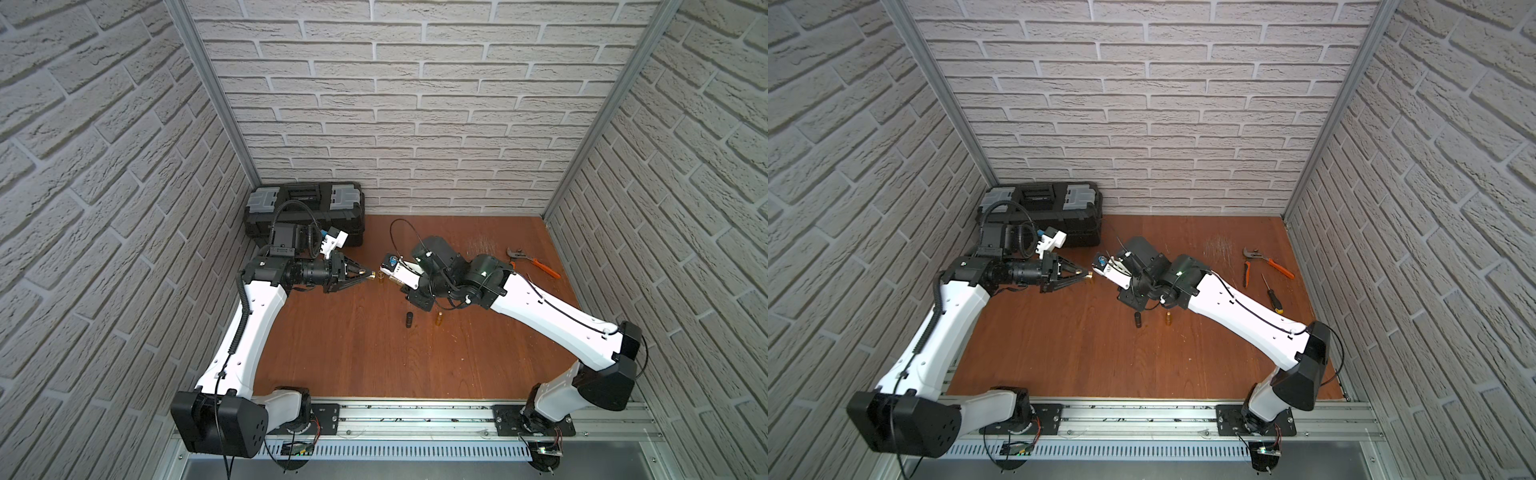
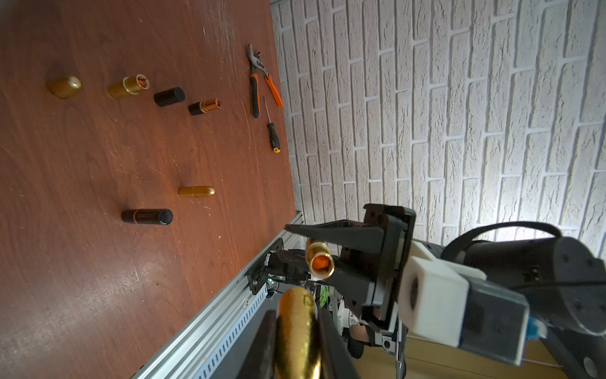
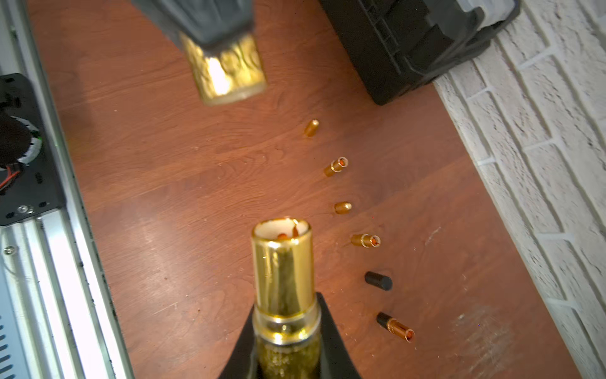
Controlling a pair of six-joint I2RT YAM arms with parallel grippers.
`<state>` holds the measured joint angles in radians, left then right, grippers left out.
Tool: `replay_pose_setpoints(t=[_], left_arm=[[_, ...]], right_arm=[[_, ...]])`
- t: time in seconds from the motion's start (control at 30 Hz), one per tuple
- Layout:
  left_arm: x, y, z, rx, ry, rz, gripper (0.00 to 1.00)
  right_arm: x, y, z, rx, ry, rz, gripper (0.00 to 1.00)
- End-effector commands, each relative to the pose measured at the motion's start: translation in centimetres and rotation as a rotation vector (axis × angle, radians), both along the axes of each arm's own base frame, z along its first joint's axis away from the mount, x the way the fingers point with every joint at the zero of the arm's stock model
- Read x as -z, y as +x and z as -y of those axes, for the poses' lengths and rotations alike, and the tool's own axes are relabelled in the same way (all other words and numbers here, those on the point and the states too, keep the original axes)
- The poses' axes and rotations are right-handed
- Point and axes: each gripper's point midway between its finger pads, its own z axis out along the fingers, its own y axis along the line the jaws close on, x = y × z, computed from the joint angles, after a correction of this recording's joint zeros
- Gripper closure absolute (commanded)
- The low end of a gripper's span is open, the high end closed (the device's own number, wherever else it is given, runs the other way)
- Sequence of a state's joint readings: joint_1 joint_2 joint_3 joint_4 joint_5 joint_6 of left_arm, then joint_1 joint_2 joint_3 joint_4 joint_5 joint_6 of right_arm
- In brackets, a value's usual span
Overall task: Open the lipstick cap
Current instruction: Open the cover of the lipstick, then place the cover at the center of the board.
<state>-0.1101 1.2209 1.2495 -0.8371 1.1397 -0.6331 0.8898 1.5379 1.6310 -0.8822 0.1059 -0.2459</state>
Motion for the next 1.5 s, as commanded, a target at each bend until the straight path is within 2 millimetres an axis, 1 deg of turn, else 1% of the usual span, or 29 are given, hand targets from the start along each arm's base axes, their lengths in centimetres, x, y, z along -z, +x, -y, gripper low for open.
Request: replay_pose_setpoints(t=[0.0, 0.07, 0.17, 0.23, 0.3, 0.33, 0.43, 0.5, 0.63, 0.7, 0.9, 1.0, 1.1, 1.27, 1.33, 1.47], left_arm=[[-0.1, -0.1, -0.1, -0.001, 0.003, 0.013, 0.86], [1.6, 0.1, -0.7, -0.02, 0.09, -0.009, 0.85], [7.3, 0.9, -2.7, -0.079, 0.36, -0.073, 0.83], [11.9, 1.5, -4.4, -0.111, 0.608, -0.103, 0.83], [15.1, 2.2, -5.6, -0.12, 0.801, -0.102, 0.83], [16.5, 2.5, -5.8, -0.116, 0.871, -0.101, 0.83], [19.9, 3.3, -5.8, -0.105, 0.974, -0.119, 0.83], [21.4, 3.6, -6.2, -0.099, 1.059, -0.117, 0.83], [23.4, 3.9, -6.8, -0.087, 1.16, -0.11, 0.82], [24.5, 3.8, -6.7, -0.071, 1.179, -0.121, 0.81], [27.3, 3.7, -5.9, -0.049, 1.187, -0.129, 0.81], [28.3, 3.5, -5.4, -0.028, 1.189, -0.133, 0.8], [28.8, 3.3, -5.0, -0.013, 1.19, -0.13, 0.8], [29.1, 2.9, -5.2, -0.016, 1.194, -0.136, 0.78], [29.3, 2.6, -5.3, -0.017, 1.195, -0.138, 0.74], [29.3, 2.2, -5.5, -0.021, 1.193, -0.14, 0.61]], right_arm=[[-2.2, 0.5, 1.0, 0.052, 0.044, 0.077, 0.97], [-2.8, 0.4, 1.3, 0.062, 0.057, 0.092, 0.97], [-3.5, 0.0, 1.2, 0.054, 0.092, 0.086, 0.97], [-3.7, -0.2, 1.1, 0.054, 0.109, 0.075, 0.97], [-3.4, -0.5, 0.9, 0.051, 0.113, 0.056, 0.97], [-3.1, -0.6, 0.9, 0.053, 0.117, 0.044, 0.97], [-2.3, -1.1, 0.8, 0.051, 0.118, 0.011, 0.97], [-1.7, -1.3, 0.9, 0.056, 0.111, -0.003, 0.97], [-1.3, -1.7, 1.2, 0.065, 0.114, -0.013, 0.97], [-1.0, -1.7, 1.2, 0.069, 0.113, -0.017, 0.97], [-0.4, -1.6, 1.1, 0.071, 0.106, -0.031, 0.97], [-0.3, -1.5, 1.1, 0.077, 0.102, -0.032, 0.97], [-0.1, -1.4, 1.1, 0.082, 0.093, -0.035, 0.97], [0.3, -1.3, 1.1, 0.088, 0.08, -0.039, 0.97], [0.4, -1.3, 1.0, 0.089, 0.076, -0.04, 0.97], [0.4, -1.3, 0.9, 0.086, 0.081, -0.042, 0.97]])
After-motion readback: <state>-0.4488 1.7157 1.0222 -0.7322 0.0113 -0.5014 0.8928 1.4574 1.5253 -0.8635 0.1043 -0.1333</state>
